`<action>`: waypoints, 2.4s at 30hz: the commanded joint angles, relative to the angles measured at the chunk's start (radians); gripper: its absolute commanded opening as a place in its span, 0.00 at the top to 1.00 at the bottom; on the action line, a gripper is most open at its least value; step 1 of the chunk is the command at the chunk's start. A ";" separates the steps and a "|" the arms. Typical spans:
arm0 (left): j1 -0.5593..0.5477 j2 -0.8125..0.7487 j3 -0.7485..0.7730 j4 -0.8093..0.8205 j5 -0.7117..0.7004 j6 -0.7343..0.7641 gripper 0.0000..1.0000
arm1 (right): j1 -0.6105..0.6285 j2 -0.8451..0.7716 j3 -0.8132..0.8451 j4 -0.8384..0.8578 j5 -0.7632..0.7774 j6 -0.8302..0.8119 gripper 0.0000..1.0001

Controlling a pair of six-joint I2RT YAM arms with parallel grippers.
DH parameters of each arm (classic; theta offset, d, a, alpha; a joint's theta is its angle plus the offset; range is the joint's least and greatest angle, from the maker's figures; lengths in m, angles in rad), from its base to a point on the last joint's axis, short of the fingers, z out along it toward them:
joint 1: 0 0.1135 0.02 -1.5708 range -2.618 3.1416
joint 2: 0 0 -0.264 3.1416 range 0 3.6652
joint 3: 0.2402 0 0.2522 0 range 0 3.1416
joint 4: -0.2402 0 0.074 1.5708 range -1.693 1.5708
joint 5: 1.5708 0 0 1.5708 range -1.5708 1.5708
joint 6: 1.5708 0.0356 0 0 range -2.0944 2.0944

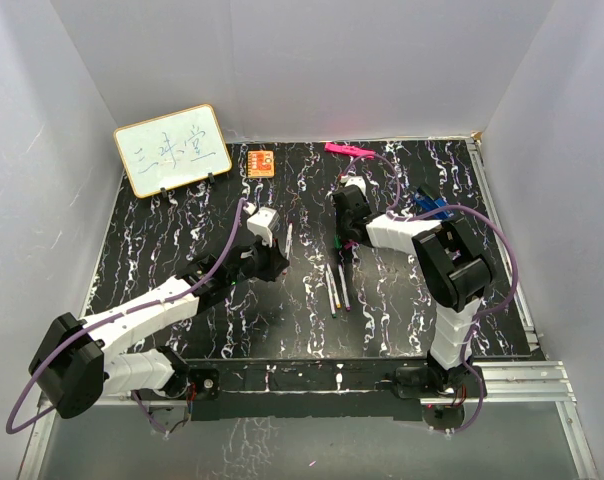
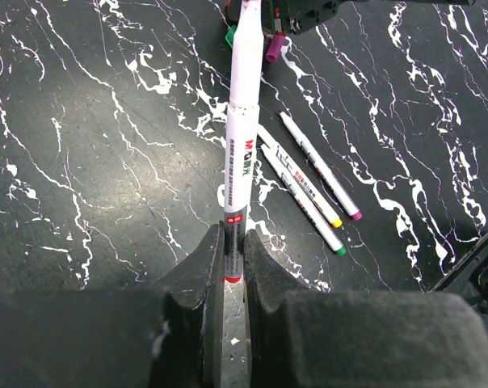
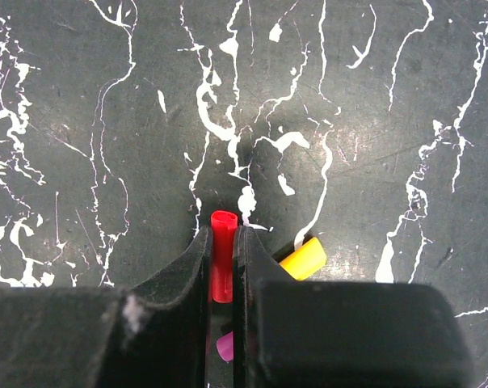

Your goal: Insert the pens into the pen caps

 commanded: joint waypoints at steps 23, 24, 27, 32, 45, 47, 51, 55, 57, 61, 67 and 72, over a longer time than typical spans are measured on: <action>0.003 0.055 0.004 0.218 0.096 0.032 1.00 | -0.006 -0.283 -0.029 0.379 -0.013 -0.005 1.00; 0.003 0.058 -0.002 0.245 0.111 0.024 1.00 | -0.006 -0.310 -0.062 0.426 -0.028 0.000 1.00; 0.003 0.081 0.003 0.311 0.141 -0.013 1.00 | -0.009 -0.391 -0.177 0.613 -0.103 0.024 1.00; 0.003 0.131 0.023 0.378 0.199 -0.071 1.00 | -0.009 -0.483 -0.314 0.827 -0.204 0.098 1.00; 0.003 0.191 0.087 0.401 0.255 -0.129 1.00 | -0.009 -0.519 -0.457 1.134 -0.284 0.282 1.00; 0.003 0.207 0.103 0.392 0.262 -0.131 1.00 | -0.009 -0.514 -0.466 1.159 -0.306 0.289 1.00; 0.003 0.227 0.122 0.383 0.272 -0.141 1.00 | -0.010 -0.498 -0.471 1.195 -0.350 0.308 1.00; 0.003 0.237 0.131 0.377 0.285 -0.151 1.00 | -0.009 -0.487 -0.480 1.224 -0.374 0.322 1.00; 0.004 0.238 0.131 0.377 0.286 -0.155 1.00 | -0.009 -0.486 -0.480 1.228 -0.381 0.321 1.00; 0.003 0.231 0.131 0.378 0.286 -0.159 1.00 | -0.009 -0.481 -0.480 1.220 -0.392 0.310 1.00; 0.003 0.218 0.134 0.371 0.277 -0.156 1.00 | -0.010 -0.479 -0.492 1.220 -0.404 0.302 1.00; 0.003 0.220 0.135 0.370 0.277 -0.157 1.00 | -0.009 -0.487 -0.499 1.216 -0.405 0.290 1.00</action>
